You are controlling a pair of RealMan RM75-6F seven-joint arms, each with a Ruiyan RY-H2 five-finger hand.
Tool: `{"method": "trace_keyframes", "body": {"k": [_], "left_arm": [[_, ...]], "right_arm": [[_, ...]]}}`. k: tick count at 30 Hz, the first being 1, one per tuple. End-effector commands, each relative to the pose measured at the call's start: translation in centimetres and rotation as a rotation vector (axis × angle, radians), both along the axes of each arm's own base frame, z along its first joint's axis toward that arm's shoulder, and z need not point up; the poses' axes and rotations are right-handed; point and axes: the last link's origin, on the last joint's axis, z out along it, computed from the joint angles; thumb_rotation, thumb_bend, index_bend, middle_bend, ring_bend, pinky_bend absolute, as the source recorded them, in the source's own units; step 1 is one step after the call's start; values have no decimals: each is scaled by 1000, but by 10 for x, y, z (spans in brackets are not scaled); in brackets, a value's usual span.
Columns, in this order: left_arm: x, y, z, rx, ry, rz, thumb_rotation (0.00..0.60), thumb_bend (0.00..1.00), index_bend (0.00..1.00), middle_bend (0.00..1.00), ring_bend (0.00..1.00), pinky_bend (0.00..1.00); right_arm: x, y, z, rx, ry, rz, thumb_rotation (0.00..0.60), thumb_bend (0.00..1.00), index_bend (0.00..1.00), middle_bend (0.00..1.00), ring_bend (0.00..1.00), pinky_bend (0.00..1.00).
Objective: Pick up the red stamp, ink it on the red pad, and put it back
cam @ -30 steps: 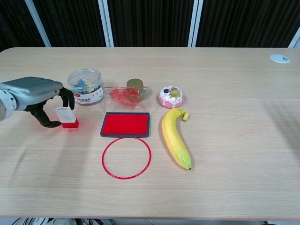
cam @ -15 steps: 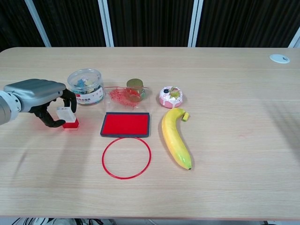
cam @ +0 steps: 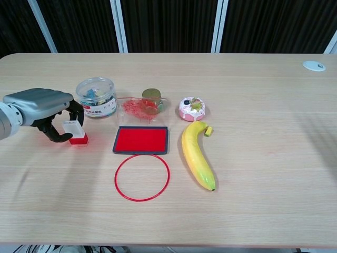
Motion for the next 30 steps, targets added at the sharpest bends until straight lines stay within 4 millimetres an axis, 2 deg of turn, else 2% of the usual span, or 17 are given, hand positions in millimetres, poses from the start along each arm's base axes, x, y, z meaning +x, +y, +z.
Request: {"method": "trace_keyframes", "body": {"k": [1,9,13,18,25,30], "left_arm": [[0,0,0,-1,-1,0,600,379,444,454,195,275],[1,0,-1,-1,-1,-6,600,427,482,492,224,294],[2,0,0,11,-5,-15,600,476,535,545,284,351],[5,0,3,38,-15,-38,600,492,578,589,343,411],[17,-1,11,106,-13,-123,600,515,630,652,450,530],[27,-4,10,125,-6,-175,600,525,673,698,521,587]], "right_arm": [[0,0,0,-1,0,0,600,139,0,0,0,177],[0,0,0,-1,0,-1,600,144,0,0,0,177],[0,0,0,-1,-1,0,600,145,0,0,0,177],[0,0,0,-2,-3,0,600,145,0,0,0,177],[0,0,0,0,-8,-2,600,145,0,0,0,177],[0,0,0,1,-10,-4,600,148,0,0,0,177]]}}
